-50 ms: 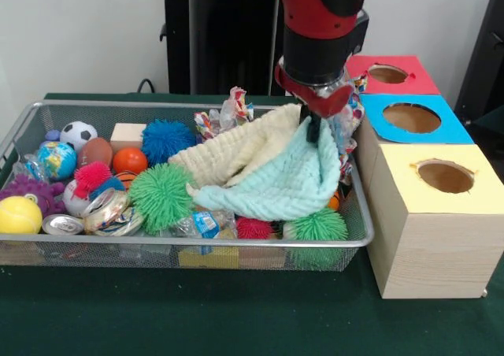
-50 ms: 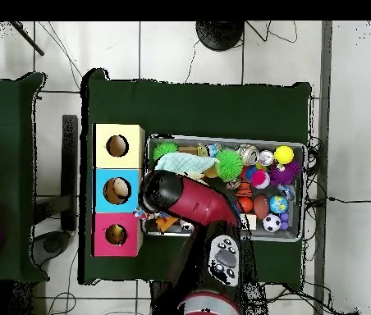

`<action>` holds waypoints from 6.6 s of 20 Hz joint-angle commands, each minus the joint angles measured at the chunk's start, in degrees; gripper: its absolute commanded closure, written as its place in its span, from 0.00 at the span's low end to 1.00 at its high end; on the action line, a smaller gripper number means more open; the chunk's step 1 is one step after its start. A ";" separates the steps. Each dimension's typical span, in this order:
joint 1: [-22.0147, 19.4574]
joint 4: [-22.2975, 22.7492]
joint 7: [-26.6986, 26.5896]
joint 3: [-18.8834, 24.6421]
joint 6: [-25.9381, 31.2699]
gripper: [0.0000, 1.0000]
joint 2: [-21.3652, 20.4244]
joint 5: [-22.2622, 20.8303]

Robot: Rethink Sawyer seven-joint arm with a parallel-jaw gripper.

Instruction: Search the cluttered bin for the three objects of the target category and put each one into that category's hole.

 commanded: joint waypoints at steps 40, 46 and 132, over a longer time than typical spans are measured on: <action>-17.74 -7.92 -11.39 3.49 -11.05 0.00 2.55 -34.31; -20.81 -10.98 -11.47 5.00 -9.75 0.00 1.31 -41.18; -15.42 -18.15 0.21 0.05 -52.69 0.00 14.20 -54.11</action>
